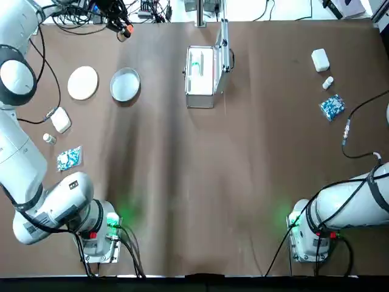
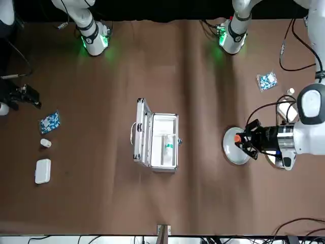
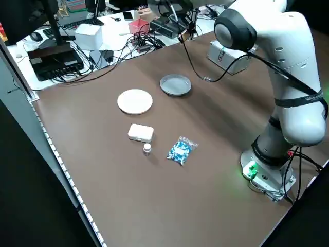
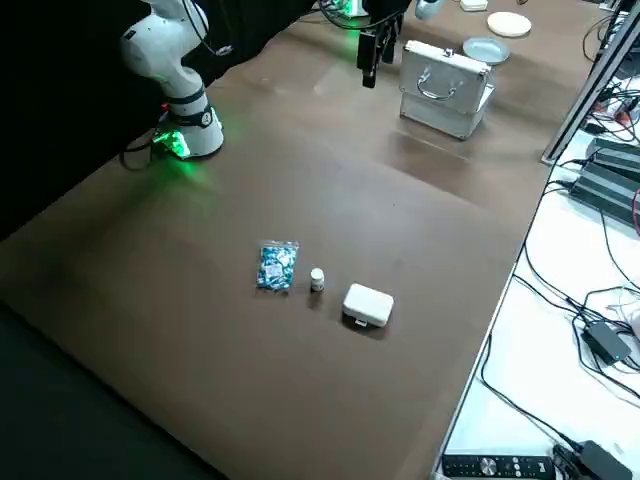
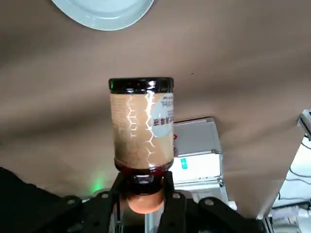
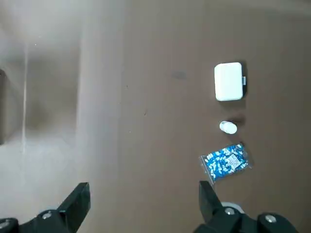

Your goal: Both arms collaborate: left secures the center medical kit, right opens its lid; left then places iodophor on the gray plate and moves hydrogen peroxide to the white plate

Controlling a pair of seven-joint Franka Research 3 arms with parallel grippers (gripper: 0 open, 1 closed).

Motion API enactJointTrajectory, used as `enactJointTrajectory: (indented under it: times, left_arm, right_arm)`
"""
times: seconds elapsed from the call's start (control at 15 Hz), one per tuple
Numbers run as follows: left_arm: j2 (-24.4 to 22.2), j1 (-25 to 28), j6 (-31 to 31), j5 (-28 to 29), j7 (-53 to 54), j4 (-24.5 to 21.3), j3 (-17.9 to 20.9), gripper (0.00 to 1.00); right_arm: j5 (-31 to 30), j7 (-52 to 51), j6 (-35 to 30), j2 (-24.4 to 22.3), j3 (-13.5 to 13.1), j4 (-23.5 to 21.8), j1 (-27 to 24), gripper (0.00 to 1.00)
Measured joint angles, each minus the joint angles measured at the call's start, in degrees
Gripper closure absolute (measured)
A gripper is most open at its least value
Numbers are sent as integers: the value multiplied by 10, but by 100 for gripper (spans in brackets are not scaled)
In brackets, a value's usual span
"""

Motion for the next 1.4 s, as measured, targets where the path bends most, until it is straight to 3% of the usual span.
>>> enactJointTrajectory:
  times: [0.4,0.73,1.4]
  left_arm:
    - [8,39,-23,-18,39,0,0,67]
    - [28,53,-41,-65,77,-2,1,67]
    - [169,155,-92,-167,244,-8,4,67]
  right_arm:
    - [0,0,0,0,0,0,0,1]
    - [0,0,-1,0,0,0,0,1]
    - [0,0,-1,0,-1,-1,-1,1]
